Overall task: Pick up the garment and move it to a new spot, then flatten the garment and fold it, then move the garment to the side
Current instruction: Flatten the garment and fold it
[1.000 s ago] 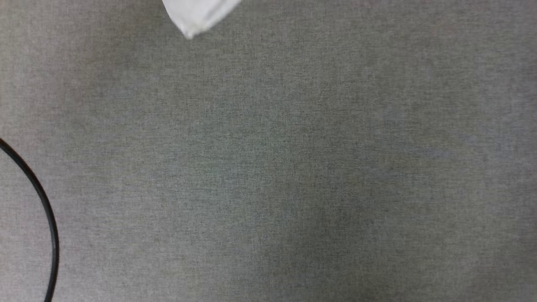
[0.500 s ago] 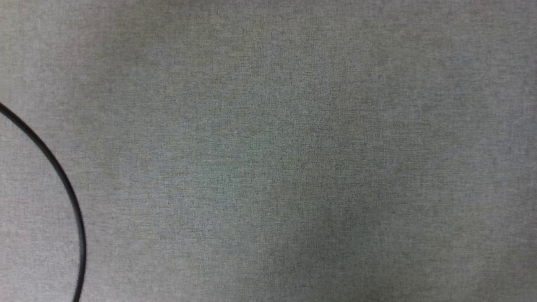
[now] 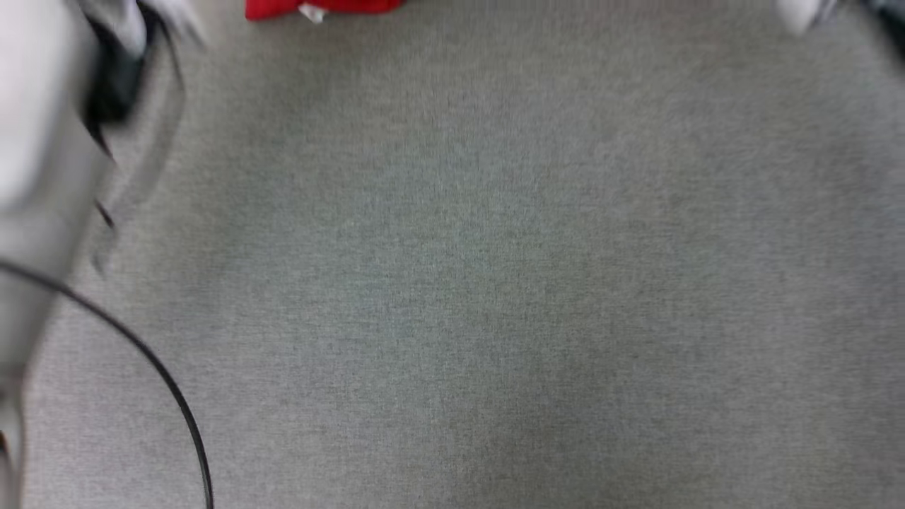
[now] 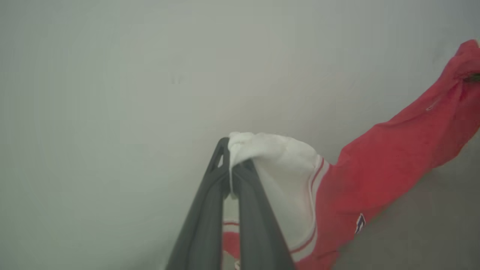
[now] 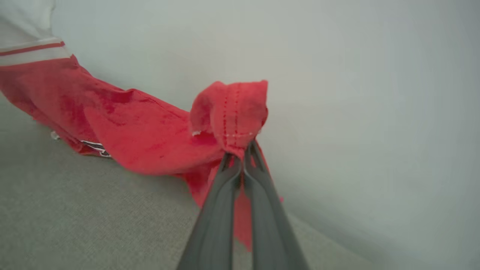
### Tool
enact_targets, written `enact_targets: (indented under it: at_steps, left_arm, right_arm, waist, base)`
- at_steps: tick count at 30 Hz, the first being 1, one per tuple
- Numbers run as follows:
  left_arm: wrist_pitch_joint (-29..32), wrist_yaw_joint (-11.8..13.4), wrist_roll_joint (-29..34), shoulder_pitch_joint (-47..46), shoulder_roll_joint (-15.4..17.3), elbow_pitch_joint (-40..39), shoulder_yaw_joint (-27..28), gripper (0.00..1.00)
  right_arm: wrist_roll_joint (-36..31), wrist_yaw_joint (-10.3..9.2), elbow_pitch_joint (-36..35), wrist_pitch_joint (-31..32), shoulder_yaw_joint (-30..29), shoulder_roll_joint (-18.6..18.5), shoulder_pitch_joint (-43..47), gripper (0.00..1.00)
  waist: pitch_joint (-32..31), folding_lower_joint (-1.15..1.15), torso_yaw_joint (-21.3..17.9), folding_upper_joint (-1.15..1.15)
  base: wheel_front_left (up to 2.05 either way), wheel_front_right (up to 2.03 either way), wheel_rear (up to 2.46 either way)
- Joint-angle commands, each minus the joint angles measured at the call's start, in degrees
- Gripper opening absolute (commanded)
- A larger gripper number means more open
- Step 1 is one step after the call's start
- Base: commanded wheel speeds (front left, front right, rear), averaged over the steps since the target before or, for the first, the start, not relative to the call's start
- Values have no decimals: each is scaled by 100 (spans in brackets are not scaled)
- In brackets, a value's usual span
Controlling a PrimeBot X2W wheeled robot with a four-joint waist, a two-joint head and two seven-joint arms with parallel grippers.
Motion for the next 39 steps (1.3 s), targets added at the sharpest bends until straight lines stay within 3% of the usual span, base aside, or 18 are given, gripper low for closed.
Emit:
enact_targets:
  at_steps: [1,8,23,29,39]
  left_arm:
    - [-67,109,-58,336,12,-99,-7,0]
    - [-88,568,-313,2312,140,-795,-296,0]
    - [4,1502,-1084,5837,862,-2486,-757,0]
    - [-103,1934,-1449,6945,1019,-2953,-678,0]
    - [-94,2270,-1857,8192,1179,-3540,-782,0]
  right_arm:
    - [85,-4,-40,-93,84,-17,309,0]
    - [559,-3,-236,-291,567,-290,1771,0]
    - [1234,-4,-977,-601,1244,-930,4267,0]
    - [1362,-4,-1375,-600,1173,-1357,5228,0]
    - [1384,-4,-2053,-378,719,-1919,6597,0]
  waist:
    - [-272,0,-30,0]
    - [-962,0,-16,0]
    - [-2174,0,-112,0]
    - [-2591,0,-96,0]
    - [-2822,0,-69,0]
  base:
    - [0,0,0]
    - [0,0,0]
    - [0,0,0]
    - [0,0,0]
    - [0,0,0]
